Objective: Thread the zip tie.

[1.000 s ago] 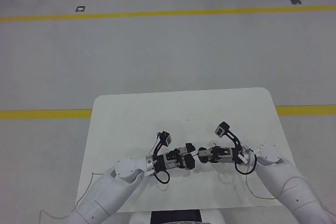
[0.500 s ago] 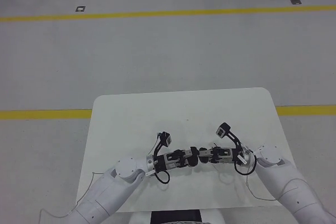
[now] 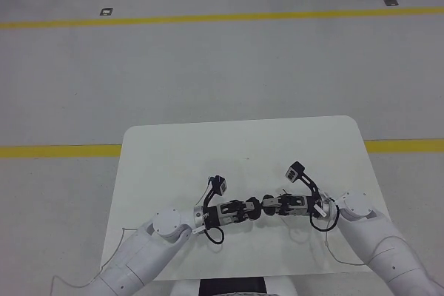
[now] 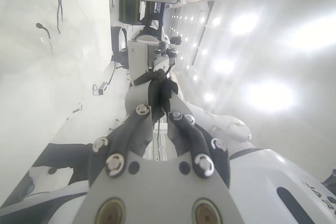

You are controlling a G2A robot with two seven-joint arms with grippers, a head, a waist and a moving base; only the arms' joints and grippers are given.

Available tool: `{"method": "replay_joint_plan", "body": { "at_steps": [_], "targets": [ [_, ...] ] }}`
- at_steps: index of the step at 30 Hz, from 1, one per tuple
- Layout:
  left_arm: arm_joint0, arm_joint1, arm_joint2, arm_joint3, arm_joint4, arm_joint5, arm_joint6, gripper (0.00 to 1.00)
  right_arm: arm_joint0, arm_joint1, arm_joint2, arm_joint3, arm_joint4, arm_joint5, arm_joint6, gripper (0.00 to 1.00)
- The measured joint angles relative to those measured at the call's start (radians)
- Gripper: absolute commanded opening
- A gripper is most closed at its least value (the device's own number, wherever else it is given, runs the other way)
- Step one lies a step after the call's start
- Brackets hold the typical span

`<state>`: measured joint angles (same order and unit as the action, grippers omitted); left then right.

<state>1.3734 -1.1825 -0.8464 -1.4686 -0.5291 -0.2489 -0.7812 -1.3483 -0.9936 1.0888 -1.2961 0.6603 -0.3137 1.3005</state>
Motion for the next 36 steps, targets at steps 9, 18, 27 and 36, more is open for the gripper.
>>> {"method": "replay_joint_plan", "body": {
  "at_steps": [9,18,27,36],
  "targets": [
    [-0.002,0.004,0.005,0.001,-0.003,0.002,0.001,0.12,-0.002,-0.002,0.003,0.000,0.000,-0.002,0.001,0.00],
    [-0.004,0.007,0.010,0.003,-0.006,0.001,0.004,0.11,-0.004,-0.003,0.007,-0.002,-0.002,-0.003,0.006,0.00],
    [-0.006,0.009,0.015,0.004,-0.006,0.001,0.013,0.12,-0.006,-0.004,0.010,-0.011,-0.012,0.002,0.011,0.00],
    [-0.008,0.011,0.020,0.004,-0.007,-0.003,0.023,0.08,-0.005,-0.005,0.007,-0.015,-0.025,0.009,0.012,0.00]
  ]
}}
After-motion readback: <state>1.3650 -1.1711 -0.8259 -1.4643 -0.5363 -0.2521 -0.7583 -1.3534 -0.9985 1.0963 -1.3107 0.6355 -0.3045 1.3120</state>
